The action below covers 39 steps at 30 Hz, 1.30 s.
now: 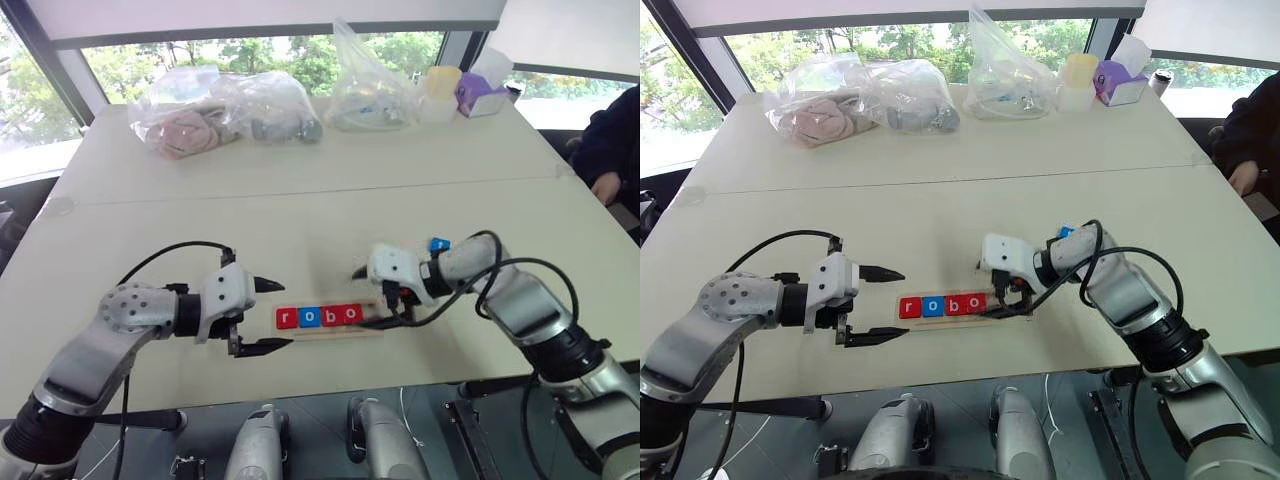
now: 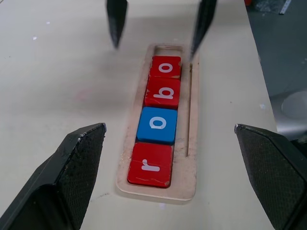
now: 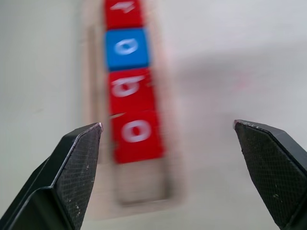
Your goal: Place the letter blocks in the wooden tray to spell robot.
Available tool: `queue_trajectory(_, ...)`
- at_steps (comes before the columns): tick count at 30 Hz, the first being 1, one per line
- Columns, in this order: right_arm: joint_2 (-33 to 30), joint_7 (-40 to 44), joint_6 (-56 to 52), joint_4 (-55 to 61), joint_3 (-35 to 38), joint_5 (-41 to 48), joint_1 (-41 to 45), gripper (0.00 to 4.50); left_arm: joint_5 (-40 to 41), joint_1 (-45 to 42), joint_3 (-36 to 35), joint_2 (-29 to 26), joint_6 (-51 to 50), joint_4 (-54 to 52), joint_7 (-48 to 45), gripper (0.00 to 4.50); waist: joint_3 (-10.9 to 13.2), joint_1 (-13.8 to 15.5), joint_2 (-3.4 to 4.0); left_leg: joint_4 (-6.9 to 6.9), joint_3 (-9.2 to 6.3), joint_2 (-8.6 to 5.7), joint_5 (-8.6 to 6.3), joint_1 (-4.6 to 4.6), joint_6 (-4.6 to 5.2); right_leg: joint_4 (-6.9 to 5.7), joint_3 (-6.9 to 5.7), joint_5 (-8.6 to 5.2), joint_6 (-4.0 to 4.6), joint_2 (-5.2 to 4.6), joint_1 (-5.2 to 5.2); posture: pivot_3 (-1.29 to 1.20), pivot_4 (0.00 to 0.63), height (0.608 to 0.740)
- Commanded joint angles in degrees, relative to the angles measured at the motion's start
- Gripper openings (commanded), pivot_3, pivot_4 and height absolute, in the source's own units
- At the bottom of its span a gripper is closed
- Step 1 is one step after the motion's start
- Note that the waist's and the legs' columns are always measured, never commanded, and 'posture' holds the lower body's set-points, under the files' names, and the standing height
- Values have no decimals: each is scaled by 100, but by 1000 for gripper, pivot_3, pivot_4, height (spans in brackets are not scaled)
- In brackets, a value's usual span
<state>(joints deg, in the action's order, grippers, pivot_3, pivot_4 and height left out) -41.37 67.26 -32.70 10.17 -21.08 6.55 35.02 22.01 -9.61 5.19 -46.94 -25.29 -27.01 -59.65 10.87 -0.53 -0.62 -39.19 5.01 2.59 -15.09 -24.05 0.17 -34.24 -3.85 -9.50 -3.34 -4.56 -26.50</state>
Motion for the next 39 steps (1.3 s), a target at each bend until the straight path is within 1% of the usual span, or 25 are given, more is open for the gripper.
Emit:
queue_trajectory(1,-48,-174,245,-188,183,-132,76,4471,47,-81,-103,23,96,-53,13,4500,0,5,0,0,0,0,0,0,0,0,0,0,0,0,0,0,150,740)
queue_trajectory(11,-100,-347,685,-393,69,-483,-169,4471,75,-7,-140,-16,81,-136,-24,4500,0,-5,0,0,4,-2,0,0,0,-1,1,0,0,1,0,0,150,740)
queue_trajectory(19,-39,-317,672,-223,25,-513,-326,4471,65,38,-168,-31,106,-146,-22,4500,0,-4,0,0,4,-1,0,1,0,-1,1,1,0,1,0,0,150,740)
queue_trajectory(28,101,-323,540,-24,-30,-492,-300,4471,58,27,-164,-36,123,-112,-43,4500,0,-5,0,0,3,-1,0,1,0,-1,1,0,0,1,0,0,150,740)
queue_trajectory(37,97,-312,516,37,-32,-504,-311,4471,46,26,-138,-17,171,-70,-50,4500,0,-5,0,0,3,-1,0,1,0,-1,1,0,0,1,0,0,150,740)
queue_trajectory(39,18,-282,537,29,-19,-536,-315,4471,38,15,-121,-8,194,-44,-48,4500,0,-5,0,0,3,-1,0,1,0,-1,1,0,0,1,0,0,150,740)
